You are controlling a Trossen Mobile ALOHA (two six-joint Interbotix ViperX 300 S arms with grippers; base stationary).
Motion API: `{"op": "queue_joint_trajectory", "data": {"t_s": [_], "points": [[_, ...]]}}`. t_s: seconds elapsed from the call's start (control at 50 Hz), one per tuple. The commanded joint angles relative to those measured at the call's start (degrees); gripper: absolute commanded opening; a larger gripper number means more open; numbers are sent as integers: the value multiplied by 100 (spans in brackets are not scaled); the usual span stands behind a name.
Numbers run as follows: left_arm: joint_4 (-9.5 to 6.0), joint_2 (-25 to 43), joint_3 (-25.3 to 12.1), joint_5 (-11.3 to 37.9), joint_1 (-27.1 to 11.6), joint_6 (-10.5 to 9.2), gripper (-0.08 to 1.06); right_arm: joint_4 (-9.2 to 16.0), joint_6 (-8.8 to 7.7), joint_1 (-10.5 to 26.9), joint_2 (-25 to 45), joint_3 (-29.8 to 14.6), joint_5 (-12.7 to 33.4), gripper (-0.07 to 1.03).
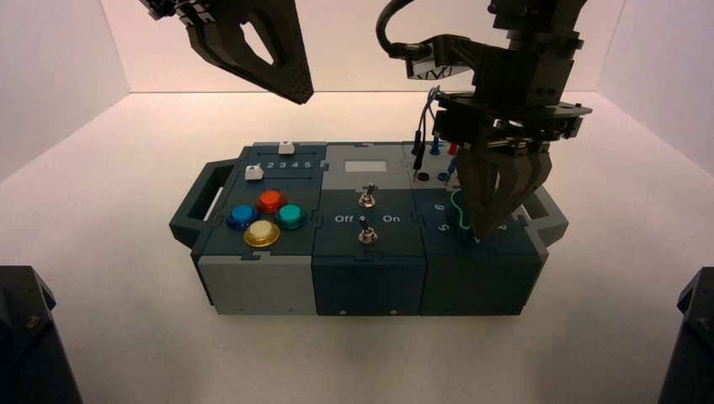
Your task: Turn the knob to position 6.
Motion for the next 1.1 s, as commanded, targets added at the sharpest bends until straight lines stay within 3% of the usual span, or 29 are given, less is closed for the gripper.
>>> {"op": "queue_joint_trajectory", "data": {"t_s": [0.02,1.1], "points": [[0,-62,-62,-26,-9,0,-3,26,26,35,-105,-70,-70,-2],[26,-79,9,62,-9,9,-3,35,211,255,281,-378,-264,-2]]}}
